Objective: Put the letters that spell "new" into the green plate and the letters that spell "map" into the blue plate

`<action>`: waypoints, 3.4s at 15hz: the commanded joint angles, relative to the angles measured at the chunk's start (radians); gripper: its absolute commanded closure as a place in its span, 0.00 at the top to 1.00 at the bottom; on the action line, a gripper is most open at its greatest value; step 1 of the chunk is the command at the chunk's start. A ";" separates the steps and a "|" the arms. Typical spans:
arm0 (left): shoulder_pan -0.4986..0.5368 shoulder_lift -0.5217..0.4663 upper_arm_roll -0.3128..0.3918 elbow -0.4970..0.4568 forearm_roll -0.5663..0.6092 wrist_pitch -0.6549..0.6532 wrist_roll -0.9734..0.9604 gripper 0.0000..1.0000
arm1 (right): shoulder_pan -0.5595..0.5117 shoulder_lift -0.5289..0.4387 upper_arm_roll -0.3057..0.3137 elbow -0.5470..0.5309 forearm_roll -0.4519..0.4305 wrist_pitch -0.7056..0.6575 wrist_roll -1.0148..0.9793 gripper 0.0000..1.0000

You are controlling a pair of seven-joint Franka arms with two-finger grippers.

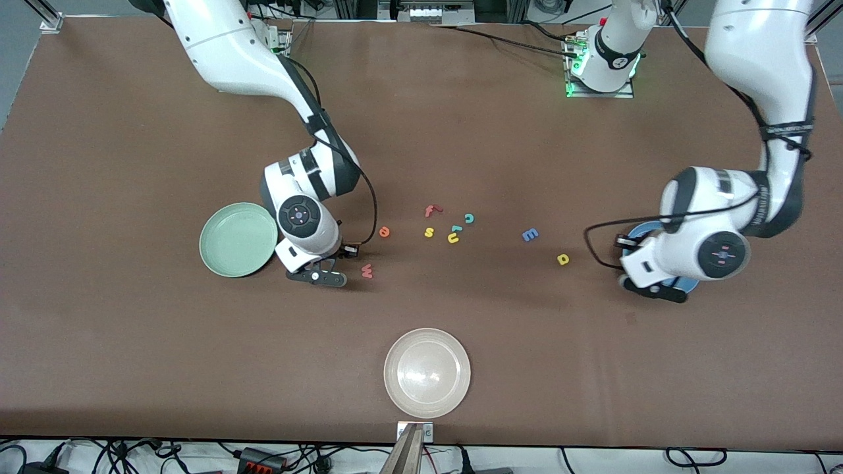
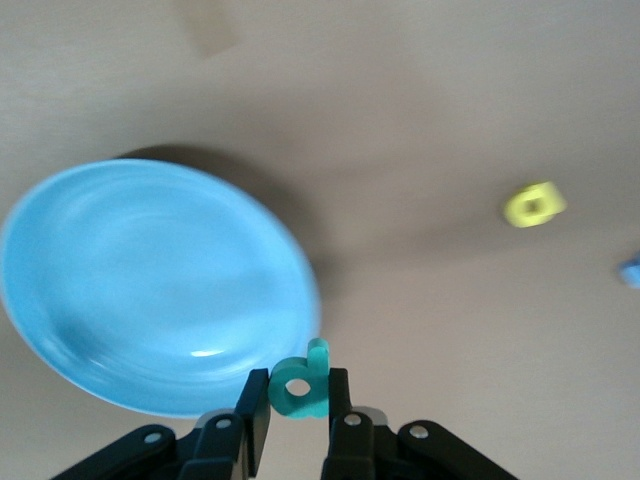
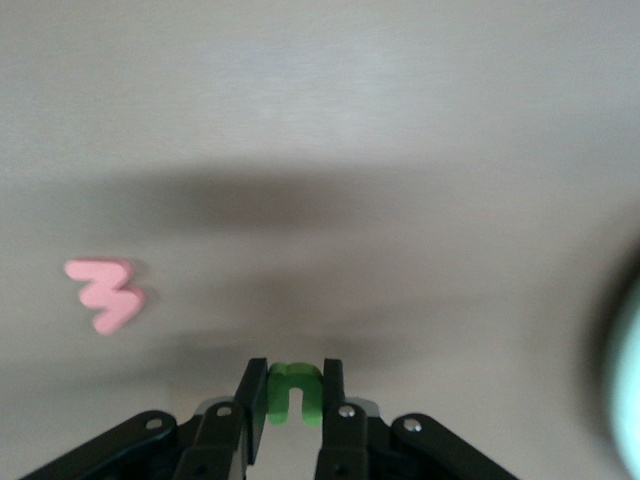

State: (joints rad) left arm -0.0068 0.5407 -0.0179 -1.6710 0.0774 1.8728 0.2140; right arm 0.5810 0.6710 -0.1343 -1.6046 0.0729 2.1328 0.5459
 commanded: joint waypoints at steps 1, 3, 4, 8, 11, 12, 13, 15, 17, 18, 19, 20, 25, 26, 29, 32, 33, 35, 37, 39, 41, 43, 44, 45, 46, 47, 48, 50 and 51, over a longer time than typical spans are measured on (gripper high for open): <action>0.071 0.042 -0.011 -0.032 0.012 0.090 0.113 0.10 | -0.012 -0.109 -0.085 -0.099 -0.001 -0.060 -0.177 0.05; 0.097 0.050 -0.013 -0.094 0.027 0.193 0.130 0.10 | -0.026 -0.140 -0.140 -0.164 -0.001 -0.054 -0.294 0.05; 0.097 0.047 -0.011 -0.127 0.027 0.230 0.130 0.10 | -0.032 -0.145 -0.159 -0.181 -0.001 -0.051 -0.335 0.05; 0.097 0.048 -0.014 -0.136 0.027 0.237 0.122 0.57 | -0.079 -0.139 -0.176 -0.215 -0.001 -0.041 -0.434 0.05; 0.090 0.028 -0.034 -0.121 0.027 0.169 0.130 1.00 | -0.125 -0.120 -0.174 -0.241 -0.001 0.005 -0.498 0.07; 0.087 0.006 -0.045 -0.107 0.025 0.134 0.125 1.00 | -0.128 -0.117 -0.174 -0.267 -0.001 0.053 -0.509 0.07; 0.084 -0.007 -0.068 -0.087 0.025 0.106 0.119 1.00 | -0.128 -0.117 -0.174 -0.299 -0.001 0.099 -0.511 0.07; 0.083 -0.010 -0.109 -0.038 0.012 0.065 0.101 1.00 | -0.125 -0.114 -0.174 -0.320 0.001 0.121 -0.511 0.13; 0.074 -0.008 -0.149 -0.023 0.007 0.068 0.070 1.00 | -0.127 -0.110 -0.174 -0.322 0.008 0.116 -0.503 0.75; 0.073 -0.004 -0.180 -0.018 -0.017 0.069 0.024 1.00 | -0.127 -0.122 -0.174 -0.321 0.008 0.105 -0.495 1.00; 0.064 0.004 -0.200 -0.016 -0.048 0.075 -0.069 1.00 | -0.119 -0.148 -0.174 -0.314 0.008 0.079 -0.492 1.00; 0.047 0.019 -0.201 -0.010 -0.063 0.078 -0.182 1.00 | -0.115 -0.168 -0.174 -0.302 0.010 0.047 -0.491 1.00; -0.074 0.108 -0.197 -0.013 -0.068 0.239 -0.584 1.00 | -0.112 -0.189 -0.105 -0.215 0.019 0.022 -0.457 1.00; -0.091 0.140 -0.189 -0.013 -0.067 0.276 -0.672 1.00 | -0.110 -0.186 -0.079 -0.199 0.024 0.022 -0.413 1.00; -0.082 0.163 -0.188 -0.016 -0.062 0.325 -0.716 1.00 | -0.046 -0.137 -0.039 -0.149 0.027 0.029 -0.282 1.00; -0.082 0.168 -0.179 -0.019 -0.059 0.328 -0.714 1.00 | 0.060 -0.081 -0.039 -0.078 0.028 0.035 -0.169 1.00; -0.082 0.168 -0.172 -0.022 -0.058 0.327 -0.711 1.00 | 0.089 -0.061 -0.039 -0.049 0.027 0.033 -0.128 1.00; -0.078 0.166 -0.174 -0.029 -0.051 0.318 -0.711 1.00 | 0.123 -0.027 -0.038 -0.011 0.021 0.038 -0.144 1.00; -0.076 0.165 -0.174 -0.041 -0.051 0.318 -0.710 1.00 | 0.169 0.001 -0.036 0.027 0.015 0.052 -0.162 1.00; -0.070 0.165 -0.174 -0.046 -0.051 0.319 -0.708 0.82 | 0.189 0.016 -0.036 0.032 0.013 0.052 -0.260 1.00; -0.068 0.165 -0.174 -0.055 -0.051 0.322 -0.708 0.61 | 0.191 0.038 -0.036 0.032 0.019 0.052 -0.404 1.00; -0.068 0.163 -0.174 -0.056 -0.051 0.322 -0.708 0.39 | 0.197 0.045 -0.024 0.032 0.018 0.059 -0.542 0.97; -0.068 0.162 -0.174 -0.053 -0.051 0.322 -0.708 0.30 | 0.206 0.047 -0.016 0.032 0.018 0.068 -0.582 0.95; -0.068 0.160 -0.174 -0.050 -0.051 0.321 -0.708 0.20 | 0.215 0.048 -0.013 0.029 0.018 0.076 -0.607 0.92; -0.067 0.159 -0.174 -0.049 -0.051 0.319 -0.708 0.09 | 0.224 0.051 -0.011 0.028 0.018 0.073 -0.632 0.91; -0.064 0.157 -0.174 -0.049 -0.051 0.318 -0.709 0.06 | 0.229 0.051 -0.010 0.026 0.021 0.068 -0.644 0.88; -0.062 0.154 -0.174 -0.047 -0.051 0.316 -0.708 0.05 | 0.229 0.053 -0.008 0.026 0.019 0.068 -0.646 0.88; -0.064 0.136 -0.172 -0.039 -0.039 0.283 -0.708 0.05 | 0.240 0.067 -0.008 0.028 0.016 0.073 -0.673 0.77; -0.062 0.116 -0.174 -0.039 -0.012 0.258 -0.691 0.05 | 0.241 0.073 -0.008 0.028 0.015 0.078 -0.685 0.69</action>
State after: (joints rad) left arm -0.0749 0.7024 -0.1906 -1.7084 0.0241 2.1855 -0.4845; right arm 0.8177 0.7202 -0.1430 -1.5943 0.0836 2.2055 -0.0924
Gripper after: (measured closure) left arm 0.722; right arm 0.137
